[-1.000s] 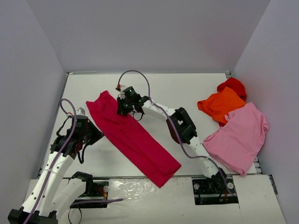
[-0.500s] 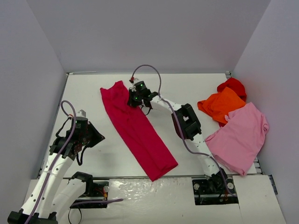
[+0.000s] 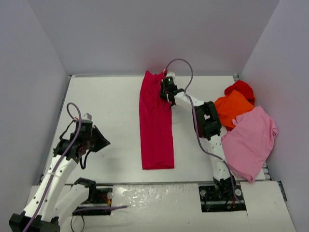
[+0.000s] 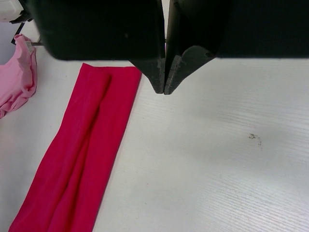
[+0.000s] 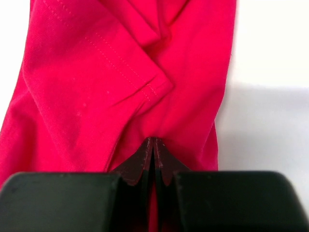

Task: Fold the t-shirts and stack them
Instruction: Rotate the tshirt 90 degrees

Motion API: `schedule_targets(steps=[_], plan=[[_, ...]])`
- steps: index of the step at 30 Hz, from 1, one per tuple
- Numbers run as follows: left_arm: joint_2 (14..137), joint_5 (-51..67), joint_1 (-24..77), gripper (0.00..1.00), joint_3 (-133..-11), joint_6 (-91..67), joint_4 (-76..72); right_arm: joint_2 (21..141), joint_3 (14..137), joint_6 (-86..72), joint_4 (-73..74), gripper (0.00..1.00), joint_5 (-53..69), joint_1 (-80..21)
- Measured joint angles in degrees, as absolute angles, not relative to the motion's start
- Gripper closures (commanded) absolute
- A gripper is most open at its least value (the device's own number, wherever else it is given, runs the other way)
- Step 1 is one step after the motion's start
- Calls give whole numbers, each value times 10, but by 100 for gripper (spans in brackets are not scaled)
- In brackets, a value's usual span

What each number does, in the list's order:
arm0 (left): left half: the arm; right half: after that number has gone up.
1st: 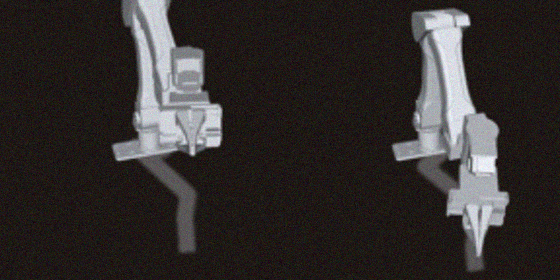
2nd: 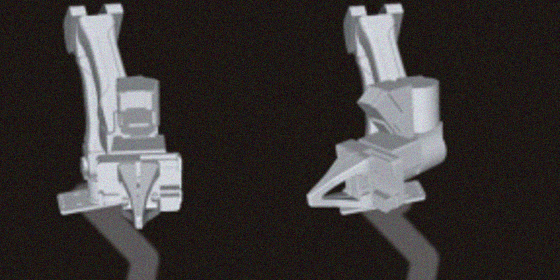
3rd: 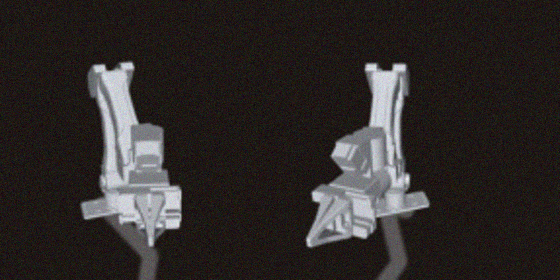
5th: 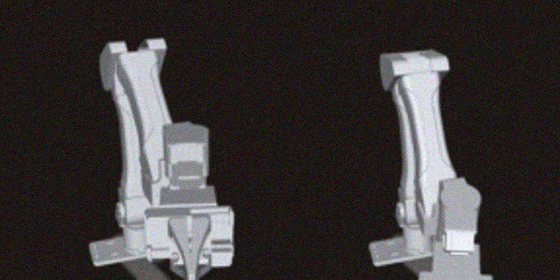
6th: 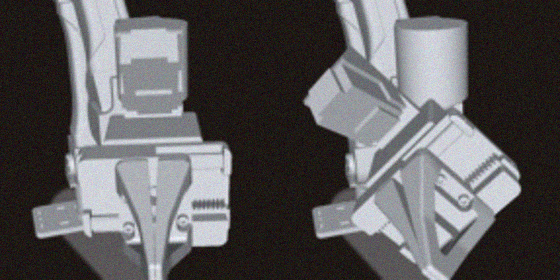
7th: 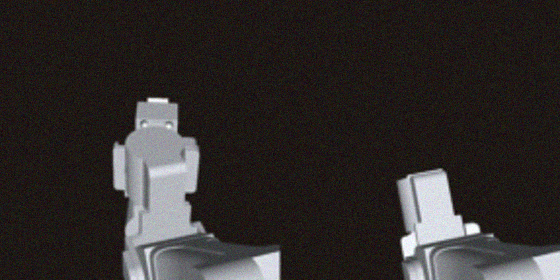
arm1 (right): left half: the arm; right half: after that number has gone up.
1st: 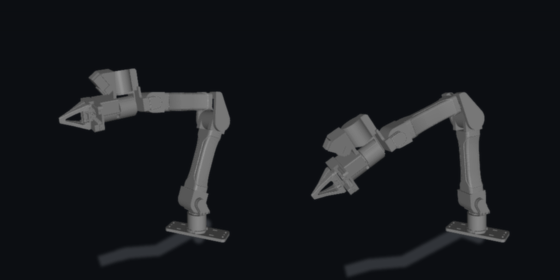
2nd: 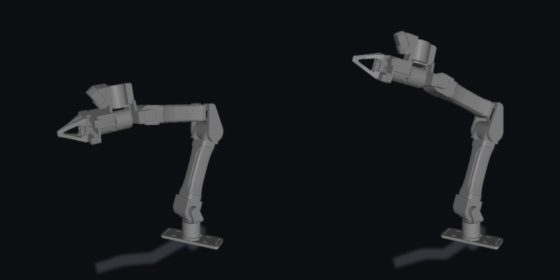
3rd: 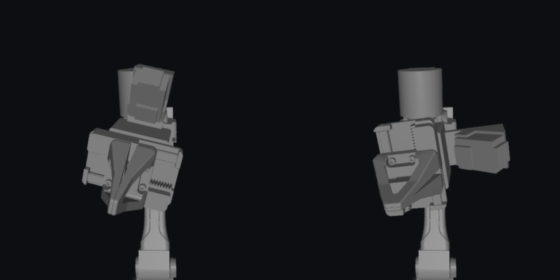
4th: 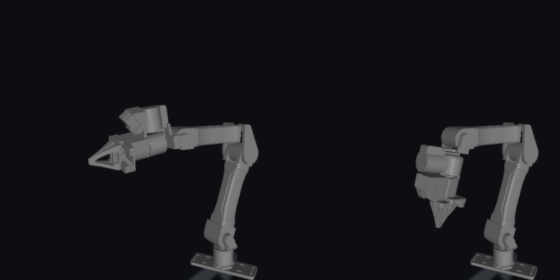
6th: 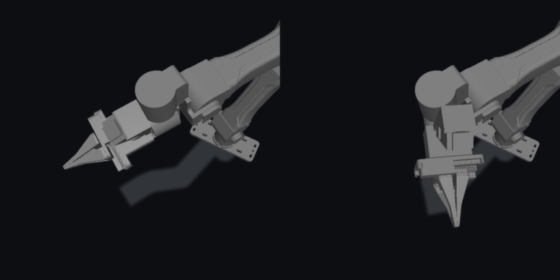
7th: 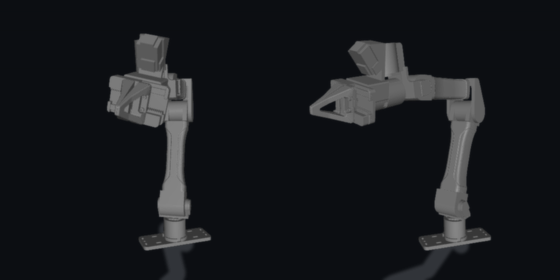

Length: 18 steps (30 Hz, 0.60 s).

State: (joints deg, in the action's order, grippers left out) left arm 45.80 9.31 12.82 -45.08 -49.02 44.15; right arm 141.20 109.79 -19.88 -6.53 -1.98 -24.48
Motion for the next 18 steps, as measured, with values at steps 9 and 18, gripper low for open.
schedule_targets(steps=[9, 18], plan=[[467, 100, 128, 100, -451, -483, 427, 1312, 982, -181, -56, 41, -82, -283], [461, 101, 128, 100, -451, -478, 424, 1082, 840, -203, -29, 65, -124, -366]])
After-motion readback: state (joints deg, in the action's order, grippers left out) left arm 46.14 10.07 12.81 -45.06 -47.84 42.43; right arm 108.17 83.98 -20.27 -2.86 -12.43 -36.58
